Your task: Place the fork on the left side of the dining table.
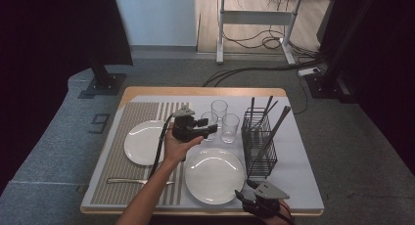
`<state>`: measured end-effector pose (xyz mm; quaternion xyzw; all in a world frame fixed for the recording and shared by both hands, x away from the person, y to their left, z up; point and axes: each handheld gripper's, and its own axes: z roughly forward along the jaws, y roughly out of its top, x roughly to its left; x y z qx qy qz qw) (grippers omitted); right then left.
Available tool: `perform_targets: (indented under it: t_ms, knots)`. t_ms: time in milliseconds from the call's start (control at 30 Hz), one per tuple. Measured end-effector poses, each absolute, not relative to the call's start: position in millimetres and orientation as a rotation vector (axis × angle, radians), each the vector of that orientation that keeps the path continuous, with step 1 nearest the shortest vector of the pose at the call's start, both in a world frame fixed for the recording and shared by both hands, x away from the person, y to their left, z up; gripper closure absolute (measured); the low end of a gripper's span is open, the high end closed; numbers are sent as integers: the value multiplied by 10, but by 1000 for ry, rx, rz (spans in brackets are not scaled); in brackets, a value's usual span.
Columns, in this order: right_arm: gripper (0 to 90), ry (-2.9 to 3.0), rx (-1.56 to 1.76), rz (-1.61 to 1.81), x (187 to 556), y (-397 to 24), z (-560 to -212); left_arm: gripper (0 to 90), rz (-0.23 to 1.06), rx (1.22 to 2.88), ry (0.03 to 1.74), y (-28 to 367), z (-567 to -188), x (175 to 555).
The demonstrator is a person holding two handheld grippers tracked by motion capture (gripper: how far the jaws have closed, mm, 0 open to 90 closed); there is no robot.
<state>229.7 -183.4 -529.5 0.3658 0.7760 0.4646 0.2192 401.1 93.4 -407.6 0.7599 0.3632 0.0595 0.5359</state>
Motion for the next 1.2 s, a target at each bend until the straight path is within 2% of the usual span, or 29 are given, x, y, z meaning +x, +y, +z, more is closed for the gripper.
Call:
perform_targets:
  t_ms: [1200]
  knots:
    - [419, 2146, 1014, 1289, 2295, -1854, -5290, 464, 135, 1815, 846, 729, -3966, 4160]
